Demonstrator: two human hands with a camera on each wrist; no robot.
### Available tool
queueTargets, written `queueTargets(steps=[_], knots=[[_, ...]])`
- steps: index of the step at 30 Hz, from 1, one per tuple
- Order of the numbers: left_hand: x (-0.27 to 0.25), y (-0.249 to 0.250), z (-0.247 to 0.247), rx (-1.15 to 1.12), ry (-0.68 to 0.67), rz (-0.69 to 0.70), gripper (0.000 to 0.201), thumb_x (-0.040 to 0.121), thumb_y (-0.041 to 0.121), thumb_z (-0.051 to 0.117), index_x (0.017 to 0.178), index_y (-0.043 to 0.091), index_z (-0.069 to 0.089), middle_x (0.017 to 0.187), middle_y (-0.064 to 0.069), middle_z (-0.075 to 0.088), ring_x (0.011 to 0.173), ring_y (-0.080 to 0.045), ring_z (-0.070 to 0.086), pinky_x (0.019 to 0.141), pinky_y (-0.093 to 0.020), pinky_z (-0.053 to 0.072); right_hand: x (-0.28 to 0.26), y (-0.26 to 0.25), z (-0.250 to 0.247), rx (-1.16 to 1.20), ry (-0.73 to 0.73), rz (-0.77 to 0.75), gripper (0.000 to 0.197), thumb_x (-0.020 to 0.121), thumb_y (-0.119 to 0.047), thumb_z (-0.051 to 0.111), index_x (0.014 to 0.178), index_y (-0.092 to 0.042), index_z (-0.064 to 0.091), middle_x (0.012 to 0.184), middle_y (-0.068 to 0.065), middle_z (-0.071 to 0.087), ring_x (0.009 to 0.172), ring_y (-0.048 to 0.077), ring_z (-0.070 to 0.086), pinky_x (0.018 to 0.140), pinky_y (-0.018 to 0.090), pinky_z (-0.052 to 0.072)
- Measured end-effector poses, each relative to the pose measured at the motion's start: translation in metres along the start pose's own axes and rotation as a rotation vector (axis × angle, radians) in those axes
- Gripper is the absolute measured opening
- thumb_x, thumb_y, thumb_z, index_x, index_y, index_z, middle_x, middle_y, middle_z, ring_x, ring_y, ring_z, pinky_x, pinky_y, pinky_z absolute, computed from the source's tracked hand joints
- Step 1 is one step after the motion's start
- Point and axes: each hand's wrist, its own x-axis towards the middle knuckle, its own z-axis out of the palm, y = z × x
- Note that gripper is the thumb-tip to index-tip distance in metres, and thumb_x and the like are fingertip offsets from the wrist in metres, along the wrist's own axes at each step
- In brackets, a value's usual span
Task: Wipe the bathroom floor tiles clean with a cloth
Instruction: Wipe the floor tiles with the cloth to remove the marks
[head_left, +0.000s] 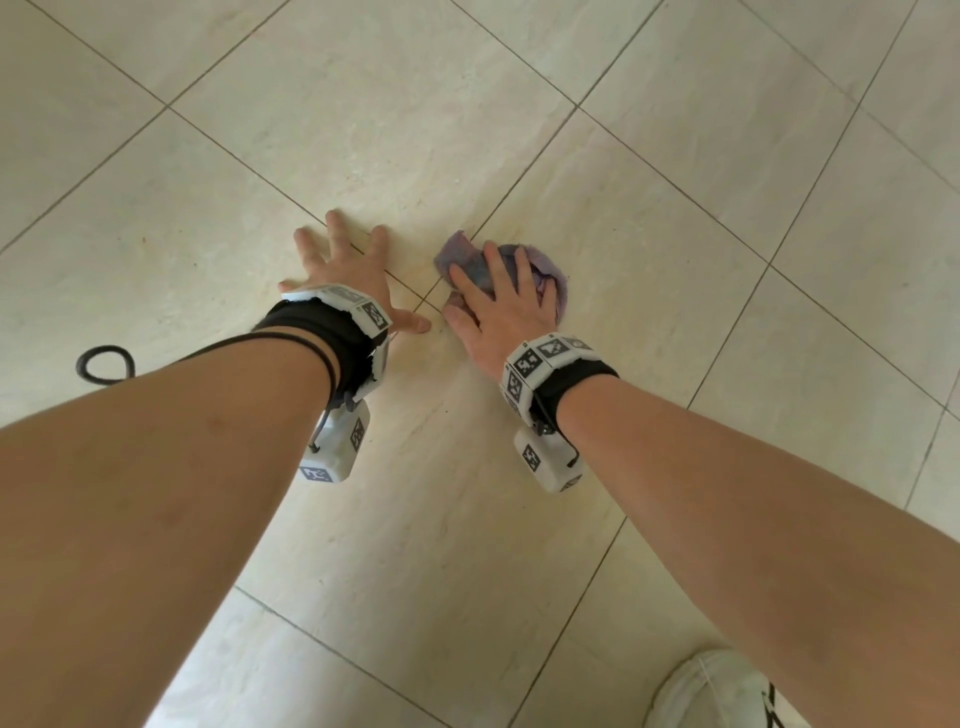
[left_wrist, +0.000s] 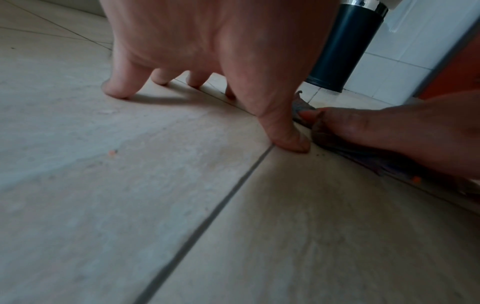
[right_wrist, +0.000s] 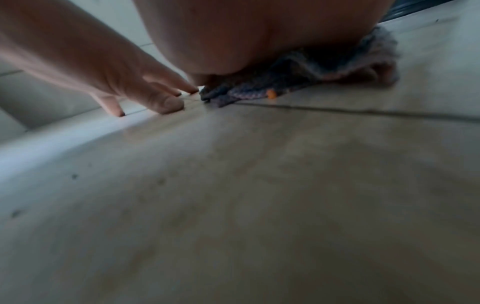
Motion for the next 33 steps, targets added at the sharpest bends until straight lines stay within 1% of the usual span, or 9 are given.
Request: queueTargets(steps=[5,11,13,15,18,20,23,28,33], knots=[[-0.002,-0.001,0.0,-0.012,-0.001,0.012,0.121,0.066,0.067,0.075,0.156,0.034,0.0,0.161,-0.006,-0.019,0.146,-0.041,-0.015,0.108,-0.072,0.022,-0.012,0.029,0.004,-0.173,-0.03,-0.156,0.054,0.101,-0.052,0.02,0.153,-0.043,0.008,0.163,-0.005,-0.01,0.149,0.024,-0.012,0.118,0.054,-0.002],[-0.003,-0.001,-0.001,-0.015,-0.013,0.015,0.121,0.067,0.066,0.075,0.156,0.033,-0.001,0.161,-0.007,-0.021,0.146,-0.041,-0.017,0.108,-0.072,0.021,-0.012,0.053,-0.006,-0.23,-0.057,-0.221,0.052,0.102,-0.048,0.024,0.153,-0.044,0.011,0.163,-0.007,-0.008,0.149,0.023,-0.01,0.118,0.057,0.002],[-0.002,0.0,-0.001,-0.022,-0.01,0.015,0.121,0.066,0.066,0.076,0.156,0.033,0.001,0.161,-0.007,-0.02,0.146,-0.042,-0.016,0.108,-0.072,0.021,-0.011,0.053,-0.012,-0.258,-0.067,-0.208,0.052,0.102,-0.046,0.029,0.152,-0.045,0.014,0.163,-0.006,-0.009,0.149,0.025,-0.011,0.117,0.059,0.0],[0.0,0.001,-0.001,-0.022,-0.012,0.01,0.122,0.065,0.067,0.077,0.156,0.034,0.001,0.161,-0.007,-0.02,0.145,-0.042,-0.016,0.109,-0.072,0.021,-0.012,0.052,-0.019,-0.255,-0.054,-0.155,0.058,0.099,-0.043,0.04,0.152,-0.043,0.018,0.162,-0.004,-0.015,0.148,0.027,-0.013,0.117,0.059,-0.002],[0.002,0.0,0.0,-0.031,-0.016,0.009,0.123,0.064,0.067,0.077,0.156,0.033,0.001,0.16,-0.007,-0.021,0.145,-0.043,-0.018,0.109,-0.071,0.02,-0.017,0.043,-0.028,-0.009,0.017,0.068,0.075,0.092,-0.05,0.052,0.154,-0.041,0.009,0.16,0.0,-0.025,0.148,0.03,-0.016,0.117,0.058,0.002],[0.001,0.0,0.0,-0.045,-0.014,0.014,0.124,0.064,0.066,0.078,0.156,0.033,0.001,0.16,-0.007,-0.021,0.145,-0.044,-0.018,0.109,-0.071,0.02,-0.016,0.032,-0.026,0.108,0.064,0.192,0.077,0.092,-0.061,0.044,0.154,-0.04,0.003,0.16,0.001,-0.023,0.148,0.031,-0.015,0.115,0.059,0.006],[0.0,0.001,0.0,-0.05,-0.006,0.019,0.123,0.064,0.065,0.078,0.156,0.033,0.003,0.161,-0.008,-0.02,0.145,-0.044,-0.017,0.109,-0.071,0.021,-0.01,0.022,-0.014,0.054,0.018,0.254,0.067,0.095,-0.066,0.028,0.153,-0.043,0.004,0.162,0.0,-0.019,0.148,0.034,-0.014,0.115,0.062,0.008],[-0.002,0.001,0.0,-0.032,-0.009,0.018,0.123,0.066,0.066,0.076,0.156,0.032,0.0,0.161,-0.008,-0.02,0.145,-0.044,-0.016,0.109,-0.071,0.02,-0.013,0.038,0.003,-0.11,0.0,0.145,0.063,0.099,-0.059,0.02,0.154,-0.038,0.001,0.163,0.003,-0.015,0.147,0.037,-0.012,0.117,0.06,0.004],[-0.004,0.002,-0.001,-0.026,-0.009,0.018,0.122,0.066,0.066,0.075,0.156,0.032,0.0,0.16,-0.008,-0.022,0.145,-0.043,-0.017,0.109,-0.071,0.02,-0.016,0.066,0.002,-0.21,0.007,0.003,0.063,0.1,-0.055,0.018,0.156,-0.032,0.003,0.163,0.004,-0.01,0.149,0.032,-0.009,0.119,0.055,0.006]])
